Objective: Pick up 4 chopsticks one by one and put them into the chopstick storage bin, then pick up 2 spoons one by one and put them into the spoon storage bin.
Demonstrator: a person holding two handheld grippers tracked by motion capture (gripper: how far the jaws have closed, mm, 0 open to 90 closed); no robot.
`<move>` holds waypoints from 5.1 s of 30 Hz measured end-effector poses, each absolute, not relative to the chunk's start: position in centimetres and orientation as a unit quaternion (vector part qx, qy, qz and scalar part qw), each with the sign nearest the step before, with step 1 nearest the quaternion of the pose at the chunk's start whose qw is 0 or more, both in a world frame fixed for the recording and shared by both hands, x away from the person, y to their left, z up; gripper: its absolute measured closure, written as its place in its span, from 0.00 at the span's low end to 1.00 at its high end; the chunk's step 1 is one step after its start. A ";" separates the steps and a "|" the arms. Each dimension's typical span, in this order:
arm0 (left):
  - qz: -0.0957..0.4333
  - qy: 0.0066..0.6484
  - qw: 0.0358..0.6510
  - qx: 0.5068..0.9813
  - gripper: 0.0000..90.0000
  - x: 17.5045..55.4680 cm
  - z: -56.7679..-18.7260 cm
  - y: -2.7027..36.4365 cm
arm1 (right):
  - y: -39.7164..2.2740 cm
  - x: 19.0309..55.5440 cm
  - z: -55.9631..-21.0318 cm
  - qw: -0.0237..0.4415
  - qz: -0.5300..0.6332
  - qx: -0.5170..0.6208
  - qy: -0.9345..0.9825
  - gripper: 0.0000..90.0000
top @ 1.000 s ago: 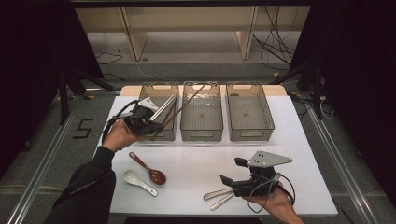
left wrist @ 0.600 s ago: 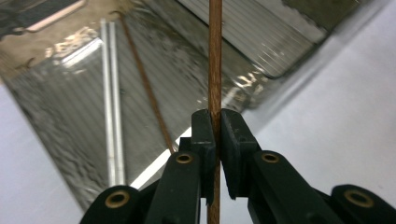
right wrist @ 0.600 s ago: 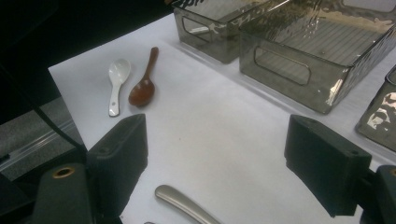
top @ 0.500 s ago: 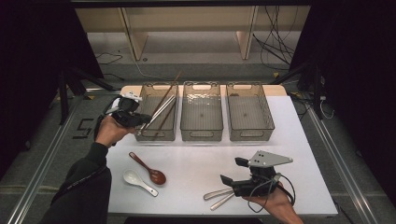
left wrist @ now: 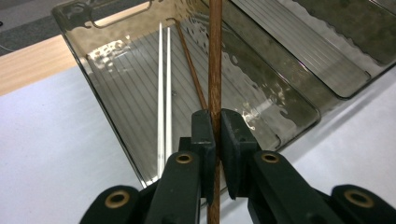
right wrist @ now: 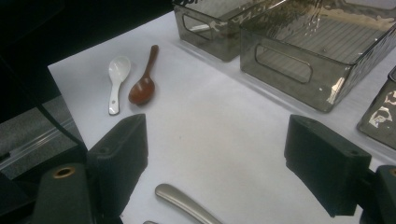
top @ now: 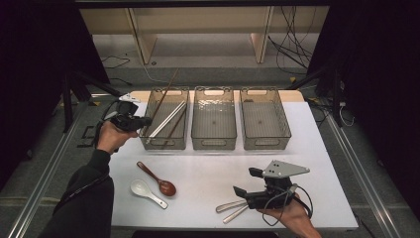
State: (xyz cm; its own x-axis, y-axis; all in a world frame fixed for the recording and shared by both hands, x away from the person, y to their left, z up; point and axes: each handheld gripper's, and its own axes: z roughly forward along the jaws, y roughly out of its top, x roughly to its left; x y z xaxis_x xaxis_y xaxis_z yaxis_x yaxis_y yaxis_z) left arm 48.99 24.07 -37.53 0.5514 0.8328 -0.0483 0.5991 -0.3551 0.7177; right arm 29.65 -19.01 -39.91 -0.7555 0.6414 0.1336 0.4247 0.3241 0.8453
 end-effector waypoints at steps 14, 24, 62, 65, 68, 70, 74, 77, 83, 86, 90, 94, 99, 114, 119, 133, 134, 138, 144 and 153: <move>0.170 0.451 0.352 0.802 0.93 50.0 -38.6 24.2 | -19.0 29.6 -40.0 0.113 0.477 0.330 0.807 0.25; 0.173 0.458 0.342 0.802 0.93 50.3 -39.5 24.2 | -18.9 29.6 -40.0 0.113 0.477 0.329 0.807 0.25; 0.169 0.471 0.295 0.814 0.79 50.6 -42.0 23.5 | -18.8 29.5 -40.0 0.111 0.475 0.327 0.809 0.25; 0.165 0.457 0.292 0.824 0.69 50.2 -41.2 23.0 | -18.8 29.5 -40.0 0.112 0.477 0.329 0.808 0.25; 0.162 0.445 0.298 0.829 0.56 49.5 -40.1 22.3 | -18.9 29.5 -39.9 0.113 0.475 0.329 0.808 0.25; 0.154 0.440 0.300 0.832 0.50 49.0 -39.5 22.0 | -19.0 29.5 -39.9 0.115 0.478 0.329 0.807 0.25; 0.152 0.417 0.297 0.846 0.42 47.8 -38.7 21.5 | -19.1 29.5 -39.9 0.115 0.479 0.330 0.805 0.25; 0.149 0.400 0.293 0.856 0.39 47.0 -38.3 21.3 | -19.1 29.5 -39.9 0.115 0.479 0.330 0.805 0.25; 0.141 0.373 0.279 0.874 0.35 45.5 -38.2 21.0 | -19.1 29.5 -39.8 0.116 0.478 0.331 0.805 0.25; 0.133 0.369 0.278 0.877 0.34 44.9 -38.4 21.0 | -19.0 29.5 -39.8 0.115 0.479 0.332 0.804 0.25; 0.127 0.353 0.272 0.886 0.31 44.1 -38.4 20.7 | -19.0 29.5 -39.8 0.116 0.479 0.332 0.805 0.25; 0.118 0.337 0.276 0.893 0.30 43.3 -38.2 20.2 | -19.0 29.6 -39.9 0.116 0.479 0.332 0.804 0.25; 0.106 0.319 0.268 0.903 0.29 42.6 -38.4 19.8 | -19.1 29.6 -39.9 0.116 0.478 0.332 0.805 0.25; 0.103 0.289 0.236 0.922 0.26 41.0 -39.3 19.6 | -19.1 29.6 -39.9 0.115 0.478 0.330 0.806 0.25; 0.099 0.277 0.224 0.929 0.26 40.8 -39.8 19.6 | -19.0 29.7 -39.9 0.114 0.477 0.330 0.806 0.25; 0.099 0.250 0.191 0.944 0.26 40.4 -40.9 19.4 | -19.1 29.6 -39.9 0.114 0.477 0.332 0.806 0.25; 0.101 0.246 0.186 0.946 0.26 40.4 -41.1 19.4 | -19.1 29.6 -39.9 0.114 0.477 0.332 0.806 0.25; 0.099 0.244 0.175 0.949 0.26 40.4 -41.7 19.4 | -19.0 29.6 -39.9 0.114 0.477 0.332 0.806 0.25; 0.107 0.233 0.157 0.954 0.27 40.5 -42.5 19.4 | -19.0 29.6 -39.9 0.113 0.478 0.331 0.806 0.25; 0.109 0.225 0.142 0.958 0.30 40.6 -43.1 19.7 | -19.0 29.7 -40.0 0.113 0.476 0.331 0.807 0.25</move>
